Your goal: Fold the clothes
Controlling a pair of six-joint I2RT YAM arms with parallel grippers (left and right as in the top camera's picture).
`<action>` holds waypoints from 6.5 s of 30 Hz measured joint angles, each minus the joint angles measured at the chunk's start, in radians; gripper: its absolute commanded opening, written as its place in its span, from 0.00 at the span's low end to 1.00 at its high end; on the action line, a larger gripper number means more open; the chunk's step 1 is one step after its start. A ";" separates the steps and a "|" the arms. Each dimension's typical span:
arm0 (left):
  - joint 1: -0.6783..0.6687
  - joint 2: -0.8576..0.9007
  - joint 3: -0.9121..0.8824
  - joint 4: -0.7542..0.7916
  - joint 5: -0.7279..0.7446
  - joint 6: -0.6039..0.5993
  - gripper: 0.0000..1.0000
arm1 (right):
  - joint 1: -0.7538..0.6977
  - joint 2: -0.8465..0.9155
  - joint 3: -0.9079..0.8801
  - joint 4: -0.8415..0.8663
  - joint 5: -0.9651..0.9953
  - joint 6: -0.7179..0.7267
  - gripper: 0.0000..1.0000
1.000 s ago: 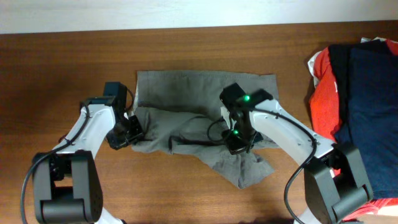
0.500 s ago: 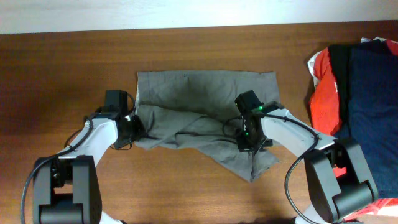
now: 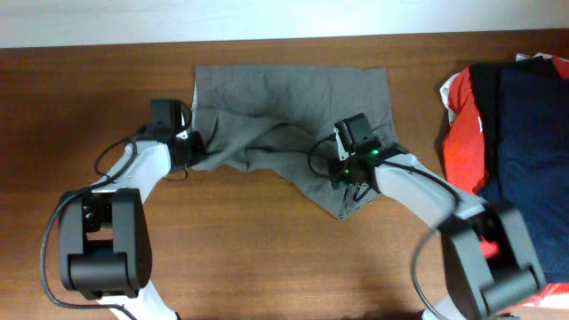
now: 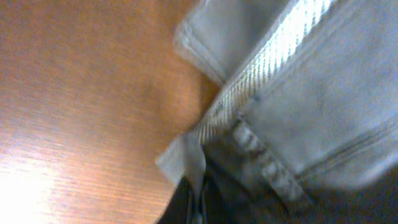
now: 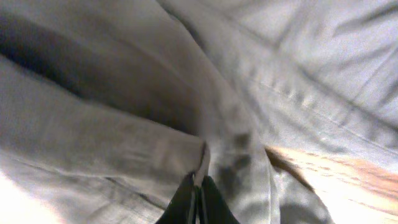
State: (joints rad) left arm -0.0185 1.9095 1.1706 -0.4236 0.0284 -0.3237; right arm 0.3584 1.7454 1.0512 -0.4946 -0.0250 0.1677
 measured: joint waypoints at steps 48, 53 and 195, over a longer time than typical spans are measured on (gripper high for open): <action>0.068 -0.143 -0.229 -0.026 0.098 0.196 0.01 | 0.004 -0.019 -0.138 -0.238 0.055 0.357 0.04; 0.067 -0.143 -0.175 -0.042 0.080 0.192 0.00 | -0.202 -0.018 -0.120 -0.283 -0.134 0.235 0.16; 0.037 -0.074 0.667 -0.548 0.148 0.087 0.01 | -0.388 0.293 0.995 -1.040 -0.311 -0.098 0.05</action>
State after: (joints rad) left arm 0.0185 1.8351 1.8374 -0.9714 0.1768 -0.2367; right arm -0.0296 2.0388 2.0464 -1.5349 -0.3355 0.0700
